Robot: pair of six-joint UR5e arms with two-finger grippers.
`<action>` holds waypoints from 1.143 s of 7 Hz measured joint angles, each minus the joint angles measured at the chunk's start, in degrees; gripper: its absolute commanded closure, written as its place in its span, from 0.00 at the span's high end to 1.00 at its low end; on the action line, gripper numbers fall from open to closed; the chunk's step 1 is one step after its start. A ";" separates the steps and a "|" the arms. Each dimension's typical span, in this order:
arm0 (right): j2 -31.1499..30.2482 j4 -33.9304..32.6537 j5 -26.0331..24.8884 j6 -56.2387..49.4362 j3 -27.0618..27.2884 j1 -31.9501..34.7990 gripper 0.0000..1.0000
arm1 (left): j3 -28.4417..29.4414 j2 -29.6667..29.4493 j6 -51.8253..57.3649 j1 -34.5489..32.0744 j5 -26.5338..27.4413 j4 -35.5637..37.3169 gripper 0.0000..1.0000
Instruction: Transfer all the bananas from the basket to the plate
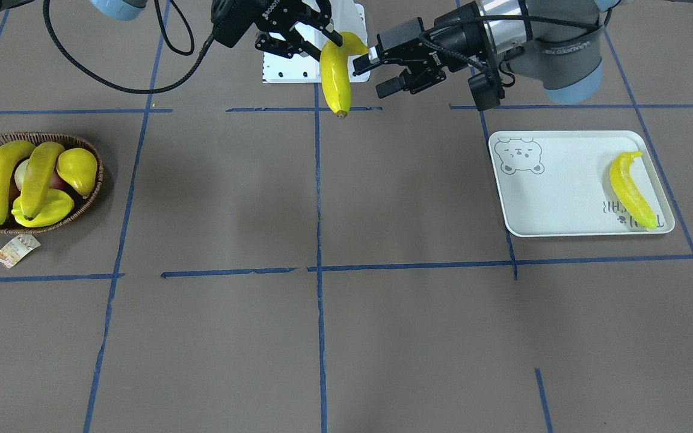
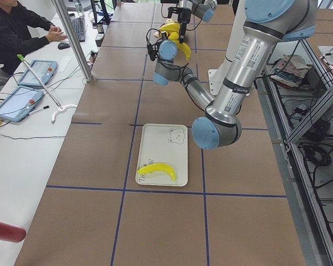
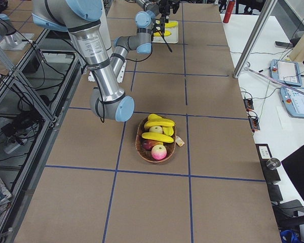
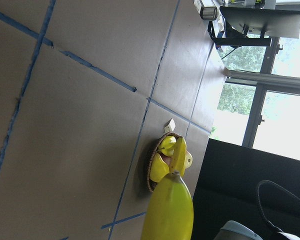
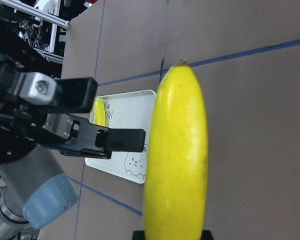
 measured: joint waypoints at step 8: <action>0.21 0.06 -0.22 0.01 -0.01 -0.32 0.13 | -0.04 -1.02 0.72 6.52 8.01 0.67 0.00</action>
